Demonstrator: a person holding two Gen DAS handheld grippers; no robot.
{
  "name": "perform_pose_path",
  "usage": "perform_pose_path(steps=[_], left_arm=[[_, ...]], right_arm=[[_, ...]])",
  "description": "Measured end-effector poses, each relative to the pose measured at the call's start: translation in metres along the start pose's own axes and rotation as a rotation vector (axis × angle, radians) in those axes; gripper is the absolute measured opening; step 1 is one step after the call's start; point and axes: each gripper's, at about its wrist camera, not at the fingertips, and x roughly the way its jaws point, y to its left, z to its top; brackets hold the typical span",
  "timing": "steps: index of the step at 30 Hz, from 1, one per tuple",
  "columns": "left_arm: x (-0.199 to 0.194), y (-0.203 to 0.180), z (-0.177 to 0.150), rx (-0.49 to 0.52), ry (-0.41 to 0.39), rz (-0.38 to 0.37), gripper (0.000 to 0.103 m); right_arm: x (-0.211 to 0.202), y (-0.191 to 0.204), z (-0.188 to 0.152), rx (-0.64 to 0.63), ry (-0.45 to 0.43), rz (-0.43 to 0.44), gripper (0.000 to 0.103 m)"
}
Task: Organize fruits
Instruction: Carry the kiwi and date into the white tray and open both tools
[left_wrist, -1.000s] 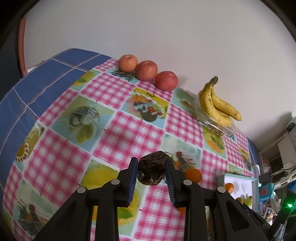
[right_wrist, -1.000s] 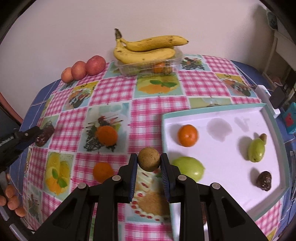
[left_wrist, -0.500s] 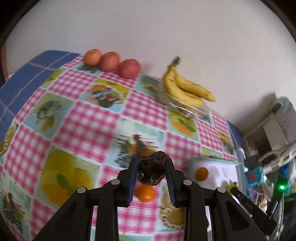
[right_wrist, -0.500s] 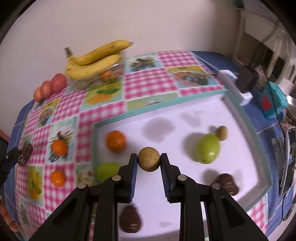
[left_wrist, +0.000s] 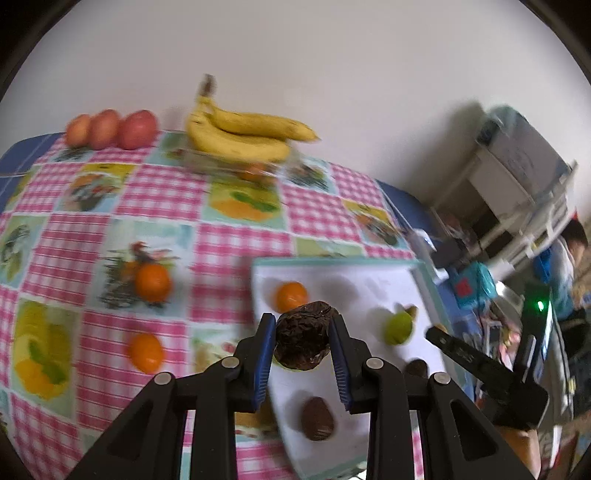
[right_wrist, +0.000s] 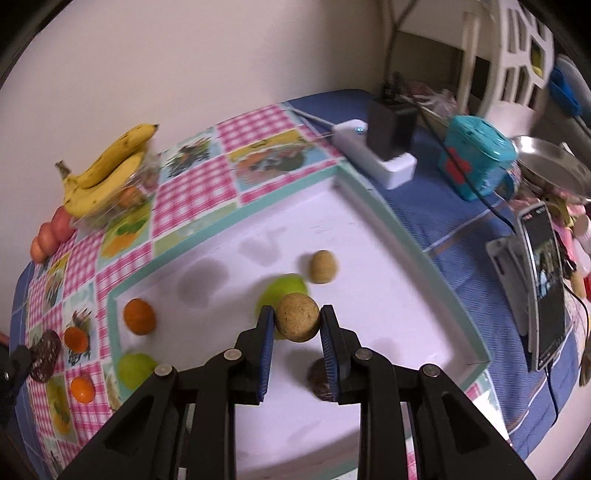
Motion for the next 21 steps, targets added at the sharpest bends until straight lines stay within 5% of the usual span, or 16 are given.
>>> perform_pose_path(steps=[10,21], left_arm=[[0.041,-0.047,-0.024,0.098,0.075,-0.011,0.031],[0.074,-0.050,-0.041,0.111,0.144,0.038,0.031]], right_arm=[[0.011,-0.026,0.000,0.054,0.021,-0.006,0.026],[0.036,-0.030,-0.003,0.054,0.051,0.011,0.026]])
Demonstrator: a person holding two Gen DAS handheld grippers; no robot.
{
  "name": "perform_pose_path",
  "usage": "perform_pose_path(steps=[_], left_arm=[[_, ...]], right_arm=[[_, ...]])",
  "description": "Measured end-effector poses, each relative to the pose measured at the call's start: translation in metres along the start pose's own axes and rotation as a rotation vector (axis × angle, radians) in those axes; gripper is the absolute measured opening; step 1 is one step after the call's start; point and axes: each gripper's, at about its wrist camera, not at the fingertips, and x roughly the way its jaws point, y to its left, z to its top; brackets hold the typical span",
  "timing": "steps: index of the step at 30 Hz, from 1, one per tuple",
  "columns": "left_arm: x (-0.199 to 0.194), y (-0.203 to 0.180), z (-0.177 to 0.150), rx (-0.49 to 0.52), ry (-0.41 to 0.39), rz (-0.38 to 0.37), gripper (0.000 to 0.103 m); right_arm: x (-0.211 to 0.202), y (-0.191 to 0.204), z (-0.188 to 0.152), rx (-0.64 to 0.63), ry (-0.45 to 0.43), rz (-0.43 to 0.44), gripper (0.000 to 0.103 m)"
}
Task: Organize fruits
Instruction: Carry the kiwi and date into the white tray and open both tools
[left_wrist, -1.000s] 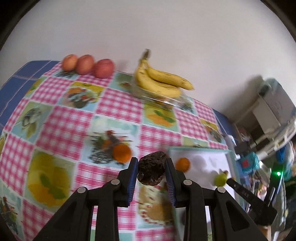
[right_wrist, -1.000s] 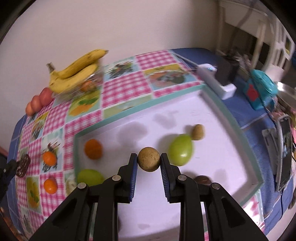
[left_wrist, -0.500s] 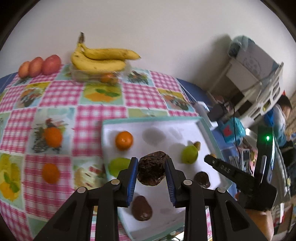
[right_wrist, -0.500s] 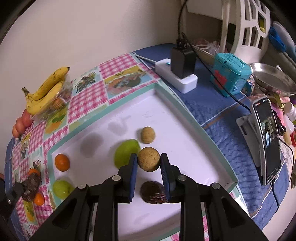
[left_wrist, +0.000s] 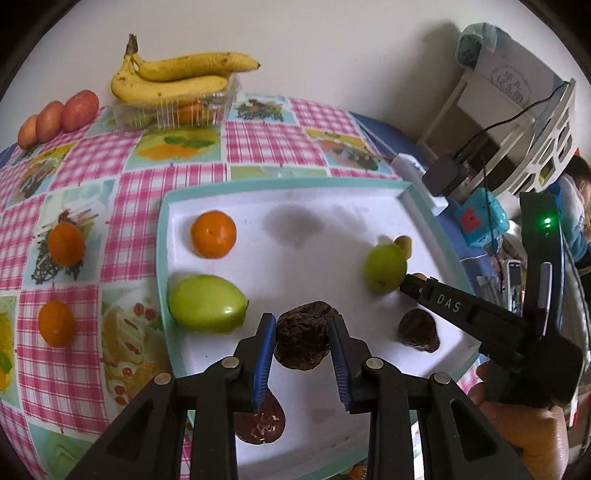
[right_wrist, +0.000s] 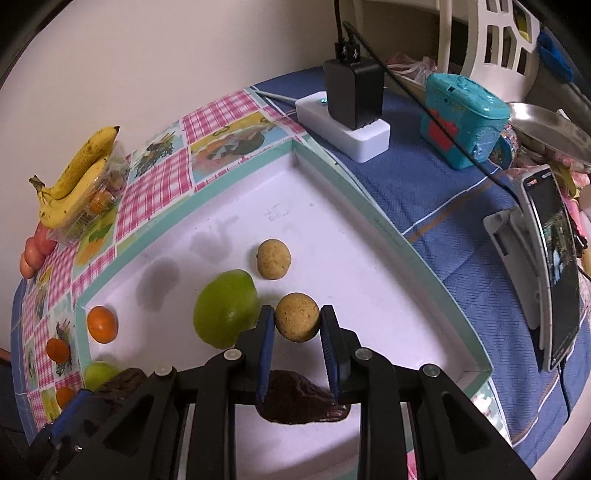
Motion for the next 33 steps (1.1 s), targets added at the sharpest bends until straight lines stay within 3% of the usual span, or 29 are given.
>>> perform_pose_path(steps=[24,27,33], left_arm=[[-0.002,0.004,0.002,-0.023,0.063,-0.035,0.033],[-0.008,0.006,0.003,-0.033,0.058,-0.047,0.033],[-0.028,0.013,0.008,-0.048,0.038,-0.049,0.037]], right_arm=[[0.009,0.002,-0.002,-0.023,0.030,-0.016,0.026],[0.007,0.000,-0.002,-0.012,0.037,-0.015,0.036],[-0.004,0.000,-0.002,-0.015,0.027,-0.026,0.041]])
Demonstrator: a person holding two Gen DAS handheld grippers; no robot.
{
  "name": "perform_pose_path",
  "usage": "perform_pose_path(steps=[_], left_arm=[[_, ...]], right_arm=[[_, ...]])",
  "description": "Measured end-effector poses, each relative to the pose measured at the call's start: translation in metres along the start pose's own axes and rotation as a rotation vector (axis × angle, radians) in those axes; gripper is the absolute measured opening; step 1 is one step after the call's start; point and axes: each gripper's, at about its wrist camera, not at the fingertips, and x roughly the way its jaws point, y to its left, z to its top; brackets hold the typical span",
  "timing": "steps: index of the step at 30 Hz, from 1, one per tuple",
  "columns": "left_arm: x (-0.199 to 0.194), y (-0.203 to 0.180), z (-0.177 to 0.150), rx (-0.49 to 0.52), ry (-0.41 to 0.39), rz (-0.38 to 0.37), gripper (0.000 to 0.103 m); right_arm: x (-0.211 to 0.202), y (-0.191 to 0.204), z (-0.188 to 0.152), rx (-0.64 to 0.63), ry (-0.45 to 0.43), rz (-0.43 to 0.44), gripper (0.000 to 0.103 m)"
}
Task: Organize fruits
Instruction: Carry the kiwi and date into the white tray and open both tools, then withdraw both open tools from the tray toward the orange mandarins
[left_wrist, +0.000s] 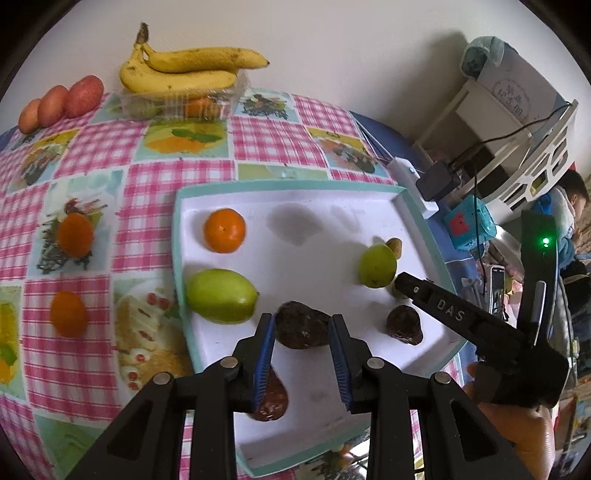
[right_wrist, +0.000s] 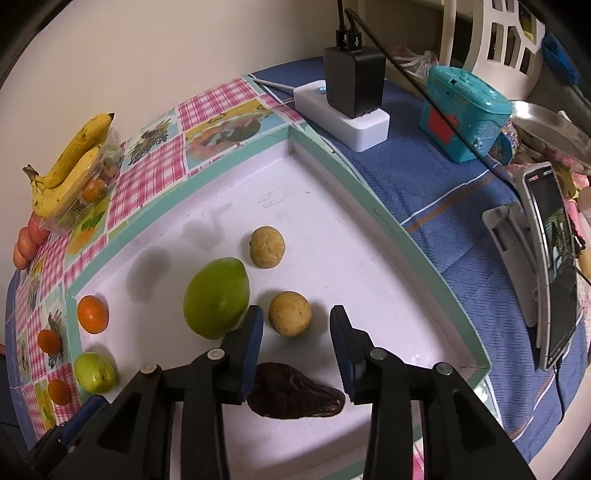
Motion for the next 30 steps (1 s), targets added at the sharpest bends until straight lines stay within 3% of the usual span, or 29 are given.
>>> perform_pose_path(steps=[3,7,9,13,15,20,26,28,30], left_arm=[[-0.007,0.012,0.001,-0.024,-0.006,0.059,0.052],[-0.019,0.038,0.004,-0.068,-0.034,0.176,0.057],[-0.024,0.052,0.004,-0.096,-0.038,0.220,0.069],[-0.029,0.084,0.001,-0.152,-0.038,0.309,0.084],[-0.034,0.098,-0.001,-0.179,-0.043,0.349,0.095],[-0.044,0.120,-0.007,-0.218,-0.064,0.394,0.102],[-0.063,0.145,-0.015,-0.268,-0.108,0.441,0.103],[-0.068,0.150,-0.017,-0.279,-0.120,0.450,0.103],[-0.074,0.157,-0.019,-0.291,-0.132,0.457,0.103]], right_arm=[[-0.007,0.002,-0.001,-0.008,-0.008,0.000,0.058],[-0.015,0.009,-0.004,-0.035,-0.018,-0.005,0.061],[-0.019,0.014,-0.006,-0.052,-0.022,-0.009,0.067],[-0.023,0.024,-0.011,-0.081,-0.025,-0.014,0.071],[-0.024,0.030,-0.014,-0.094,-0.022,-0.014,0.080],[-0.025,0.044,-0.021,-0.127,-0.014,-0.012,0.081],[-0.027,0.062,-0.032,-0.156,-0.004,-0.005,0.082],[-0.027,0.067,-0.036,-0.168,-0.004,-0.005,0.092],[-0.029,0.072,-0.040,-0.181,-0.006,-0.008,0.094]])
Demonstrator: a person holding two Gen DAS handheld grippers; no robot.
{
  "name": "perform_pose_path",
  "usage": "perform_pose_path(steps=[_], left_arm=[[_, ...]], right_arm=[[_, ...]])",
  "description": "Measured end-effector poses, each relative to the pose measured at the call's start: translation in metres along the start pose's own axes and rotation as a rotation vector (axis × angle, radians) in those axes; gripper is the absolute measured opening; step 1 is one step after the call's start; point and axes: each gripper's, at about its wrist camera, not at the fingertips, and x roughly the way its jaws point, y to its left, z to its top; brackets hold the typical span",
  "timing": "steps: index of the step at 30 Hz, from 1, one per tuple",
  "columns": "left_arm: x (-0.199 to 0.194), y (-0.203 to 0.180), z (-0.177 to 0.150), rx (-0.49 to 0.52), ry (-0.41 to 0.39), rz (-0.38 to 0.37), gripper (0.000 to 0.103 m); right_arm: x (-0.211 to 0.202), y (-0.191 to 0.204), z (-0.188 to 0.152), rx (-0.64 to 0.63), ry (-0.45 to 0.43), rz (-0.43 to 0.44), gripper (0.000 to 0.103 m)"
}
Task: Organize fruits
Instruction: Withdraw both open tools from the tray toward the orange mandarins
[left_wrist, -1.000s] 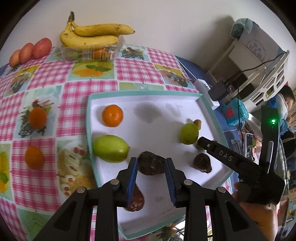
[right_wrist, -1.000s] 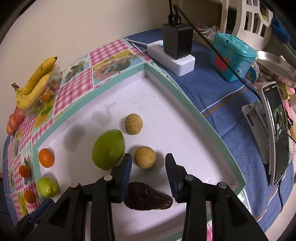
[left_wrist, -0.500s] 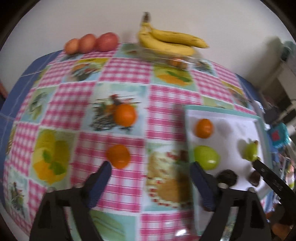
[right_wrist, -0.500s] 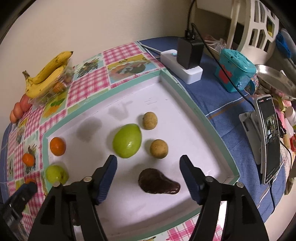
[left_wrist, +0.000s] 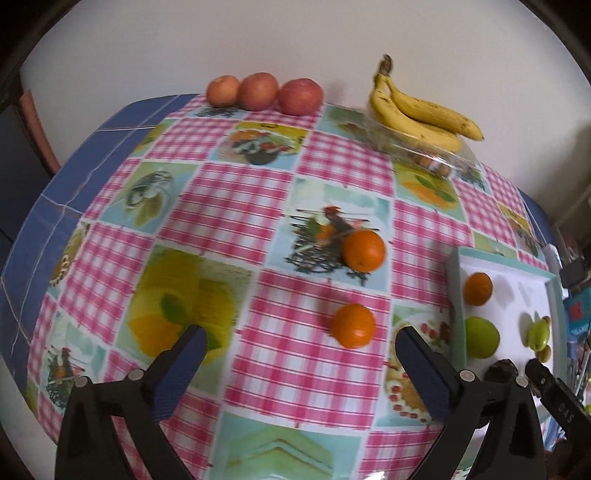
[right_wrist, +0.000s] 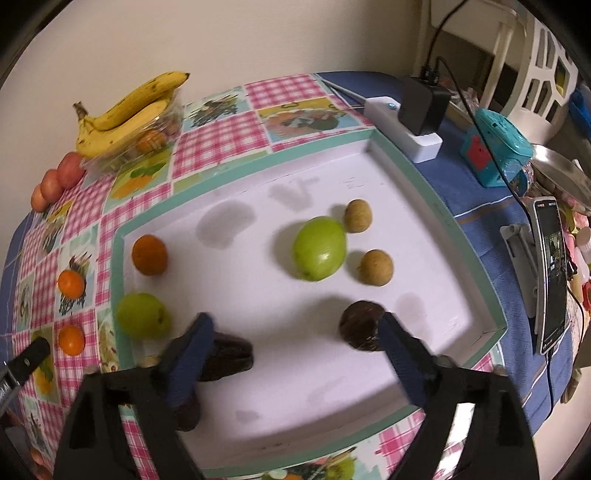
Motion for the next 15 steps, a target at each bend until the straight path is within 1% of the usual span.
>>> perform_pose_path(steps=[5,10,15], left_arm=[[-0.002,0.023,0.008,-0.029,-0.022,0.020,0.103],[-0.005,0.049,0.019,-0.036,-0.056,0.073,0.103],[0.000,0.078,0.027,-0.086,-0.047,0.084,0.103]], right_arm=[[-0.006,0.011,-0.006,-0.020,-0.010,-0.006,0.094],[-0.013,0.028,-0.007,-0.040,-0.035,0.004,0.094],[-0.014,0.051,-0.005,-0.060,-0.032,0.058,0.094]])
